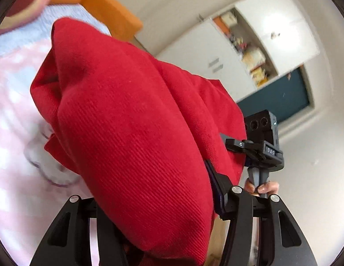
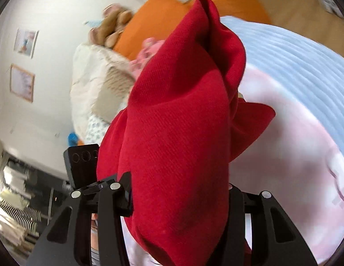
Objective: Fold large clothes
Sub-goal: 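Grasp the folded red bundle with both tools and lift it off the bed, then lower the bundle onto the bedspread center and open both tools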
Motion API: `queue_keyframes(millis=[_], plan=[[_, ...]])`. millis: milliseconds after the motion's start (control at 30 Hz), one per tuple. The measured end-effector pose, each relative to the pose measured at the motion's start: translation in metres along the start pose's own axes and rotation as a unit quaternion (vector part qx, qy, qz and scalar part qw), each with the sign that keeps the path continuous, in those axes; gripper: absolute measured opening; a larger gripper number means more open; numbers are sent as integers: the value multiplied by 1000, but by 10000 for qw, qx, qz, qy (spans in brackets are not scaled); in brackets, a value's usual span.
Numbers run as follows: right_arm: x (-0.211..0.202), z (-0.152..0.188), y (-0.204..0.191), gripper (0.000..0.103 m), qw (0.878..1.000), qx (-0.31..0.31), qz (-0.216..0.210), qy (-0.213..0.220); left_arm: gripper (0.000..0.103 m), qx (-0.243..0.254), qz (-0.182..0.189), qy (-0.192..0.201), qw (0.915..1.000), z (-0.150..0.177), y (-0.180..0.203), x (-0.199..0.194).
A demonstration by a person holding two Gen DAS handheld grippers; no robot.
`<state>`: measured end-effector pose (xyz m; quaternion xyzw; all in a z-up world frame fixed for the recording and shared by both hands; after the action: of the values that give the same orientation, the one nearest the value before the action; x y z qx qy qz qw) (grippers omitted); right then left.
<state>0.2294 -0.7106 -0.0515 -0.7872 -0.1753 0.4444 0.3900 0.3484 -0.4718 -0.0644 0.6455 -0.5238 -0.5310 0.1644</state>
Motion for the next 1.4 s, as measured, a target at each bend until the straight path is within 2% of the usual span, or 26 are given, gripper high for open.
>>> queue_keyframes(millis=[133,200,233,267,333,367,433,500,567,600,667,700,733,800,867,900,933,967,1000,1033,1133,1233,1300,1367,1400], plan=[[3,40,88,47,9991,421,-85,50,56,-46,-202,-351,9992,41,-19,58],[24,64,111,50,9979,638,-107,44,57,-227,-308,-503,9980,55,-43,80],[29,75,127,54,9974,715,-63,67,58,-329,-274,-468,9980,62,-55,86],[33,80,137,56,9970,733,-168,169,59,-467,-7,-300,9985,69,-68,85],[31,88,147,67,9948,798,-483,413,61,-580,281,-145,9978,73,-83,82],[29,90,145,70,9953,726,-446,462,66,-560,287,-133,9979,75,-86,82],[29,91,136,89,9981,451,-234,337,71,-437,215,-157,9987,76,-89,81],[26,92,125,95,9997,215,66,38,72,-396,81,-227,9989,71,-85,71],[9,97,117,97,9977,122,619,-238,72,-319,-215,-231,9990,75,-77,44],[-2,101,113,97,9956,144,877,-291,73,-167,-524,-167,9983,73,-67,23],[-40,112,100,97,9945,162,1034,-99,79,261,-837,125,9961,68,-38,-23],[-56,110,92,98,9946,103,1026,93,89,428,-863,311,9949,63,-25,-44],[-80,107,78,99,9943,-3,974,431,94,558,-867,512,9934,58,-11,-58],[-107,97,50,99,9924,-339,671,978,97,753,-706,793,9915,41,21,-74],[-112,81,28,98,9879,-673,584,1268,98,955,-671,886,9892,23,49,-65],[-110,73,18,90,9851,-800,654,1374,98,1047,-759,900,9875,22,62,-54],[-100,59,12,71,9845,-859,692,1365,98,1095,-818,886,9866,18,69,-41],[-92,51,11,62,9844,-896,753,1316,98,1100,-854,827,9868,8,70,-24],[-95,60,24,49,9845,-901,819,1263,98,1058,-983,831,9860,6,67,-10],[-79,45,26,42,9840,-886,959,1212,98,1038,-1050,833,9855,9,65,-4],[-41,13,28,38,9814,-817,1308,1147,98,1116,-1369,748,9814,-7,48,35],[-14,-3,51,37,9789,-533,1618,1132,94,624,-1670,244,9837,-23,2,76],[-10,0,79,30,9744,-338,1913,1132,72,226,-1748,117,9843,-23,-33,82],[-2,-2,111,21,9703,-64,2151,1103,62,12,-1653,174,9861,-22,-56,82],[1,-1,124,24,9693,40,2209,1076,60,-43,-1453,220,9891,-20,-64,81]])
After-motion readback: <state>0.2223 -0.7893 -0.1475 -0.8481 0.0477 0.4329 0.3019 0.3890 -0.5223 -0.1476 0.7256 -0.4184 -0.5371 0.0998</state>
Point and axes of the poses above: each gripper's, at about its wrist camera, not at the fingertips, and x roughly the way its jaws point, y to its right, z to its underside, the point moved 1 cm from there along x, roughly the way its jaws point, and after that the axes turned 3 degrees about -y, right-handed, at the moved point
